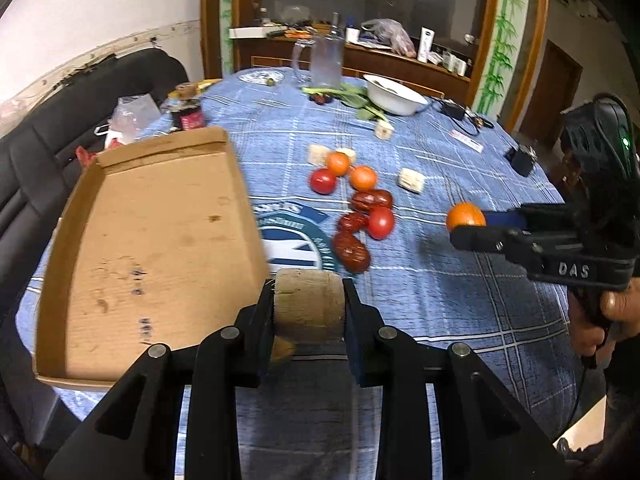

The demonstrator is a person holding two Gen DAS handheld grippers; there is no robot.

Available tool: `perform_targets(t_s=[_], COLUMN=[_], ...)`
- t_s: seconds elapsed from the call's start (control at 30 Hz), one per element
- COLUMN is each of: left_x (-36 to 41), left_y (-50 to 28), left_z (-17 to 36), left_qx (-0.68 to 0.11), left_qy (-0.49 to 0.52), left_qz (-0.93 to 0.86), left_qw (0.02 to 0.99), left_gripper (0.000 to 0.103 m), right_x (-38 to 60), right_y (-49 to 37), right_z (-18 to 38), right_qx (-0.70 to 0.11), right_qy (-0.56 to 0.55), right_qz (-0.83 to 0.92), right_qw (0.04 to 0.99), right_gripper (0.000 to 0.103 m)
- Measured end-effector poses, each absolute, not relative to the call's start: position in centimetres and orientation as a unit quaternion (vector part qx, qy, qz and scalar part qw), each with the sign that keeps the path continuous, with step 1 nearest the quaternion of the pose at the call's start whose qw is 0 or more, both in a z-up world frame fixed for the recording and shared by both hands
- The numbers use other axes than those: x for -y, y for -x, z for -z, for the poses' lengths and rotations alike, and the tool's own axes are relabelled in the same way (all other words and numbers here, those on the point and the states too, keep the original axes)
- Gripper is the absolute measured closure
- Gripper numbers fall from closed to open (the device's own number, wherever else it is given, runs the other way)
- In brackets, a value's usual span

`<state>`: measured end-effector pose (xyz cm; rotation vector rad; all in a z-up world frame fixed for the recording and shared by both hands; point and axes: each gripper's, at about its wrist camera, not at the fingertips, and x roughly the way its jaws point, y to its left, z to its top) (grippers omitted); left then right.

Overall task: Organize fruits
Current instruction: 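Carry the cork chunk with the left tool while the right tool carries the mandarin over the tray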

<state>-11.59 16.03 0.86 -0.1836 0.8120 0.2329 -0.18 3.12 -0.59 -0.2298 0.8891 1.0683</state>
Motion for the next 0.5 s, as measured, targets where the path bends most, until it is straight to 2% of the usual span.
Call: perform_targets(t_s=[0.5], left_x=[-23.0], left_y=[15.1], left_z=[-1.1], left_qx=[-0.383], left_qy=[0.115], left_qz=[-0.189], left_qw=[0.897], left_gripper=[0.076], right_x=[-12.2], right_y=[5.0], right_z=[-0.7], right_qx=[-0.392], right_qy=[0.129], right_qz=[-0.577], right_qw=[0.705], right_gripper=[0.07])
